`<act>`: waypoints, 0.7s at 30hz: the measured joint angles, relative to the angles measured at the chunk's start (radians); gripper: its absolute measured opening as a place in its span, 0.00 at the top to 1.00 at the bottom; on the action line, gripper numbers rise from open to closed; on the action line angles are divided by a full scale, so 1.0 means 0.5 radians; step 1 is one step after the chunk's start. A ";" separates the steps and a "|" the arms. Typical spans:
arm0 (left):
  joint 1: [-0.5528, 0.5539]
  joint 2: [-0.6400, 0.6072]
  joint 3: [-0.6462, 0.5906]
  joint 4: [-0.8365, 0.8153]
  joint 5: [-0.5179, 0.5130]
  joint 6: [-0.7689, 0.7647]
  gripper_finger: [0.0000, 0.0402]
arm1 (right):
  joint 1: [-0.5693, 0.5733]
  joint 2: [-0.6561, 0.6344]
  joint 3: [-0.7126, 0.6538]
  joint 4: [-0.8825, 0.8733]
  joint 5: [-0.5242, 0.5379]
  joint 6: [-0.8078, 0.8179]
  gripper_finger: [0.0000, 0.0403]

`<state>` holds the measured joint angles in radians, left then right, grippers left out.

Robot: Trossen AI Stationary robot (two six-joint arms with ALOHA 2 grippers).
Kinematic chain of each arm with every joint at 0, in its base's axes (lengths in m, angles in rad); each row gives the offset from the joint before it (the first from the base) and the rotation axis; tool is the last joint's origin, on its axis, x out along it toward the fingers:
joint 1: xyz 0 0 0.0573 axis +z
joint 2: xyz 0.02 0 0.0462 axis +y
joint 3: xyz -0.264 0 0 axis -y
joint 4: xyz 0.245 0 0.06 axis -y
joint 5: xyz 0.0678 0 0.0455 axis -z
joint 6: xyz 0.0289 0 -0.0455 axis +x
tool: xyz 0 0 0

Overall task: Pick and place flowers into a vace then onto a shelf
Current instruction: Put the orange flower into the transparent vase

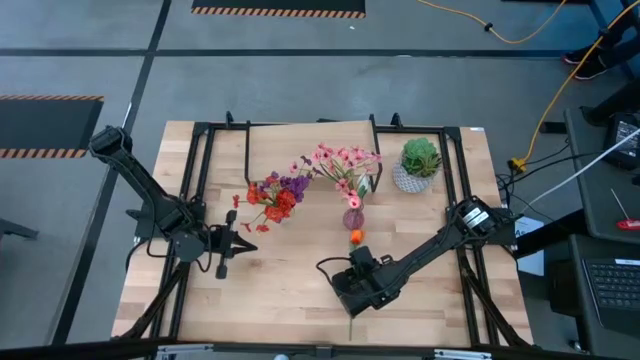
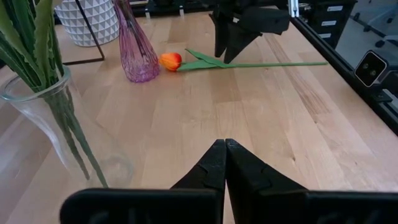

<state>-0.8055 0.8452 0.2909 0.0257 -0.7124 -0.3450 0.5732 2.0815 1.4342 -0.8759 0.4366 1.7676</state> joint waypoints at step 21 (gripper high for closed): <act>0.000 0.000 0.000 0.000 0.015 -0.017 0.99 | -0.035 0.111 0.007 -0.020 0.009 0.056 0.59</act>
<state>-0.8055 0.8452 0.2909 0.0257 -0.7052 -0.3534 0.5557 2.1373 1.4377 -0.8857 0.4410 1.7957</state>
